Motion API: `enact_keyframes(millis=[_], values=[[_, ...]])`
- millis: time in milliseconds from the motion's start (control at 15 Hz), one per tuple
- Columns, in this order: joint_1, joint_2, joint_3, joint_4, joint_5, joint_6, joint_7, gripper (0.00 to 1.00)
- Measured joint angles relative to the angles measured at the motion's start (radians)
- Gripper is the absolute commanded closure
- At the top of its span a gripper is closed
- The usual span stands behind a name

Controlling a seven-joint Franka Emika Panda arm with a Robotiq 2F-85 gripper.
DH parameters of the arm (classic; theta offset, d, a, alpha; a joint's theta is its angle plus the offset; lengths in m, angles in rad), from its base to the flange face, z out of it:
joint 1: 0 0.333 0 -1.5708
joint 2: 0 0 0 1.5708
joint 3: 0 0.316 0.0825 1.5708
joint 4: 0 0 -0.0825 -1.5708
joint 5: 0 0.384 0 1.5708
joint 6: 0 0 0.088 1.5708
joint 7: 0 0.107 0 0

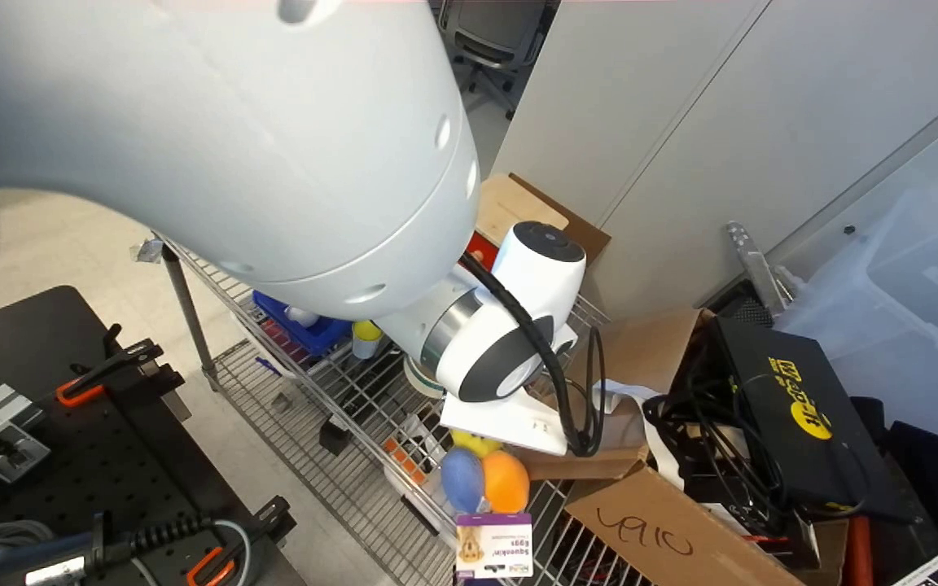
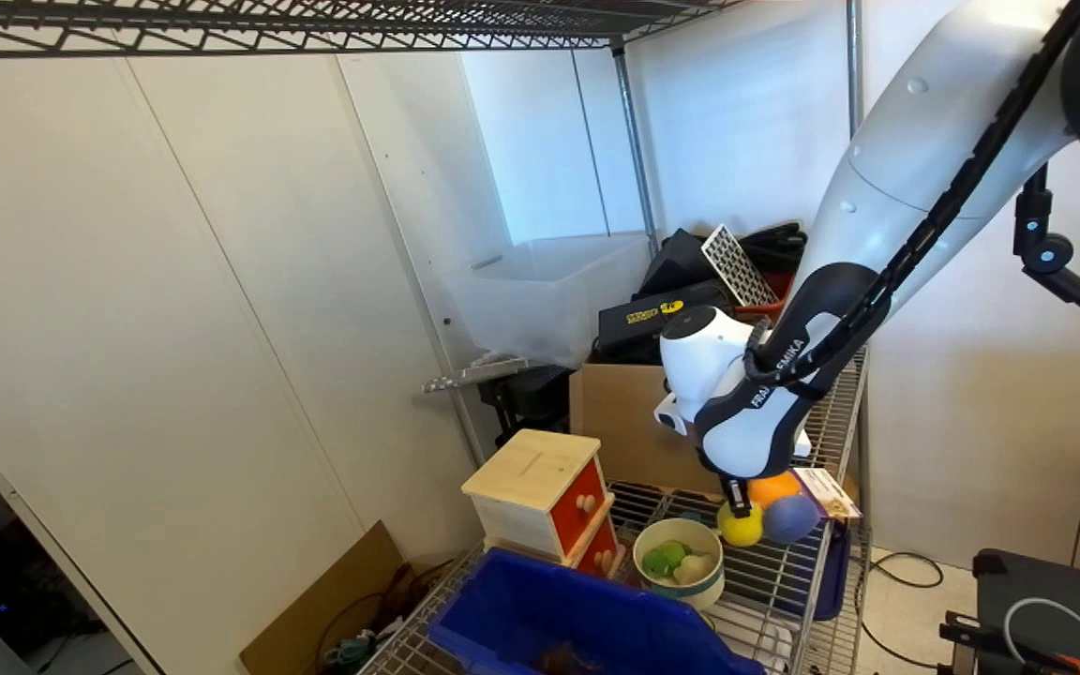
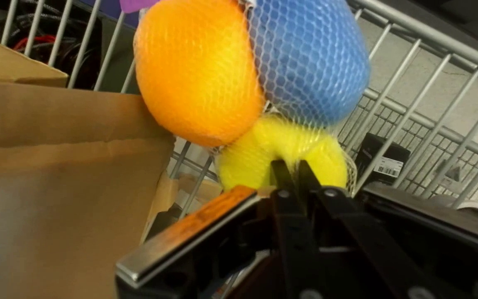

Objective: Pick up the plush toys and put them in the box

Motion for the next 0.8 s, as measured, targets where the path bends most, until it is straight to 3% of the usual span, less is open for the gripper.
enact_keyframes(millis=[333,800], values=[[0.004,-0.021,-0.001,-0.022,0.012,0.0,0.091,0.99],[0.019,-0.141,-0.001,-0.118,0.078,-0.001,0.246,0.99]])
